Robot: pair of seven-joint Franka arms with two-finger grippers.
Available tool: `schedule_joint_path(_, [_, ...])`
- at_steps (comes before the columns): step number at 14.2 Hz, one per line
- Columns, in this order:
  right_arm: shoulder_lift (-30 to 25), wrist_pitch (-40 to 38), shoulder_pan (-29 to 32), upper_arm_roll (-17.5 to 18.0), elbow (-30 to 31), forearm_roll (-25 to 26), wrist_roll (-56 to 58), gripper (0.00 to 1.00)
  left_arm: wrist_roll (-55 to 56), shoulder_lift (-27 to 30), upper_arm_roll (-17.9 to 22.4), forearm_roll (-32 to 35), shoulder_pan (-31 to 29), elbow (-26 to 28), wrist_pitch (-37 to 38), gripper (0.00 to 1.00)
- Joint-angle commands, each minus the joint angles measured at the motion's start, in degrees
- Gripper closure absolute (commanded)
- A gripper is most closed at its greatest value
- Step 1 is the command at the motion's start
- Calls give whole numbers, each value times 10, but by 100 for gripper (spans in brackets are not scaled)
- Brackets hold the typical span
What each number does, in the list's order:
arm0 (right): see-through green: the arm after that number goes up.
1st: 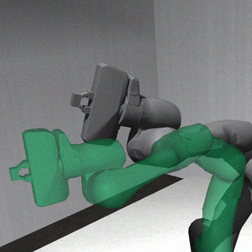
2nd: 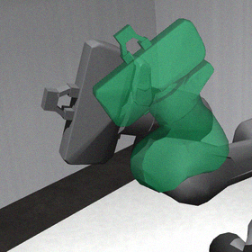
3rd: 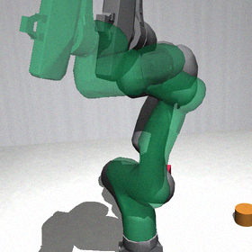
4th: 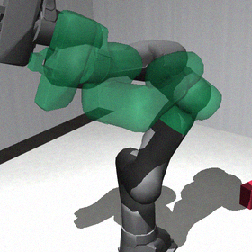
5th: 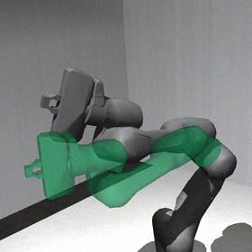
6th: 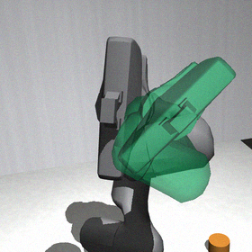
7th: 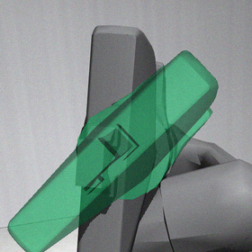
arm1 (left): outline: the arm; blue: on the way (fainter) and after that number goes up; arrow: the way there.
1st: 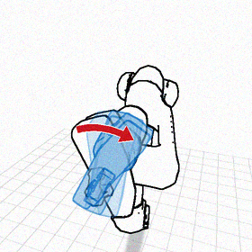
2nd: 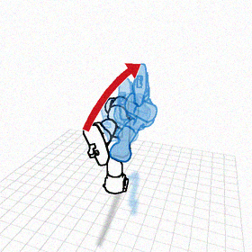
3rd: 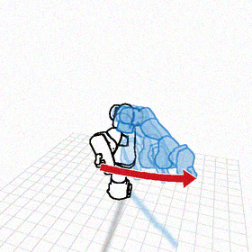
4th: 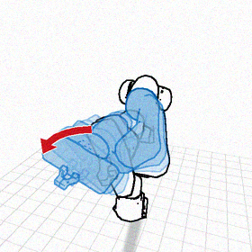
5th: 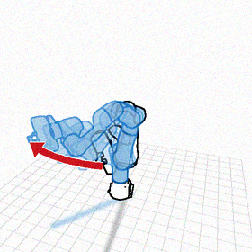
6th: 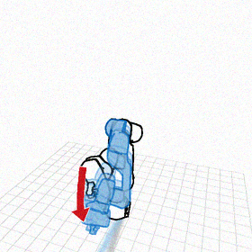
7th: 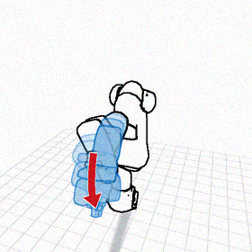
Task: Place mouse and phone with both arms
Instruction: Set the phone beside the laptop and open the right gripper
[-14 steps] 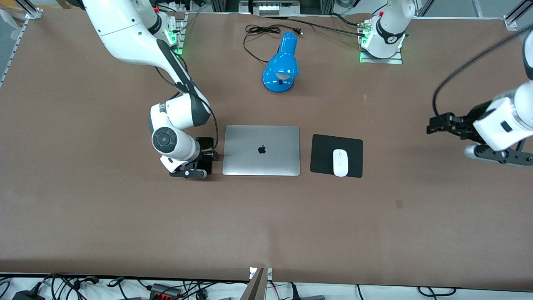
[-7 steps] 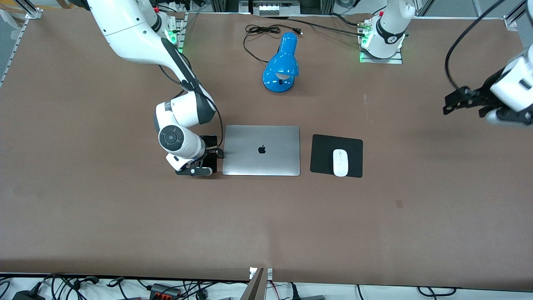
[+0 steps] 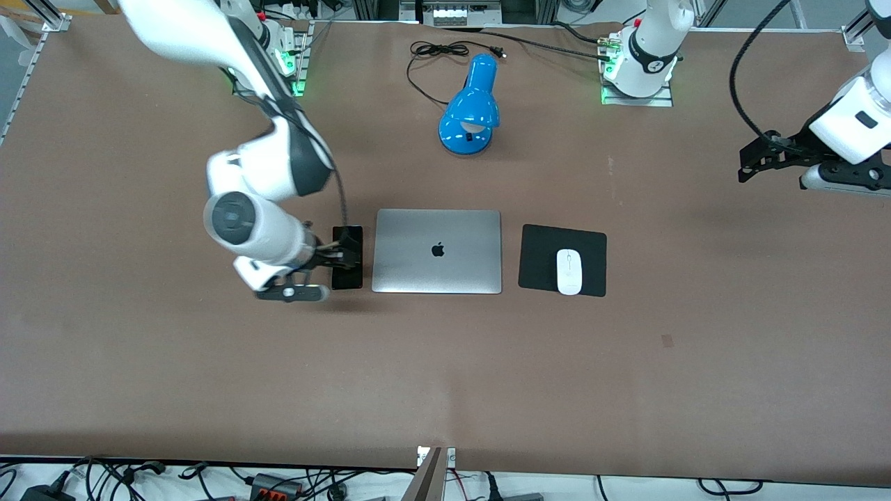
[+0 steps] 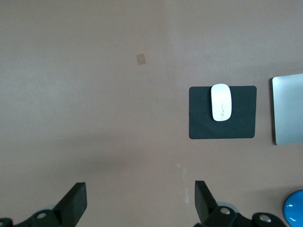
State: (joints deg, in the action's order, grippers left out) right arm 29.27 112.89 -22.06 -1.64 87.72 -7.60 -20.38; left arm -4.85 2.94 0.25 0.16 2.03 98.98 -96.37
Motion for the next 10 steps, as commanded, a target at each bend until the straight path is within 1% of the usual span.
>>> schedule_joint_path(1, [-5, -104, 39, 6, -85, 8, 7, 0, -2, -8, -9, 12, -8, -17, 8, 0])
schedule_joint_path(3, [-13, -153, 58, 6, -119, 42, 12, 0, 16, -9, -10, 9, -5, -18, 8, 0])
schedule_joint_path(4, [-23, -165, 68, 6, -134, 53, 31, 0, 26, -8, -10, 9, -2, -18, 8, 0])
schedule_joint_path(5, [-30, -168, 76, 5, -137, 54, 52, 0, 27, -8, -10, 9, -1, -18, 9, 0])
schedule_joint_path(8, [-55, -165, 145, 8, -135, 47, 130, 0, 27, -9, -10, 9, -1, -19, 12, 0])
schedule_joint_path(10, [-84, -169, 183, 10, -120, 46, 169, 0, 27, -9, -10, 9, -1, -19, 13, 0])
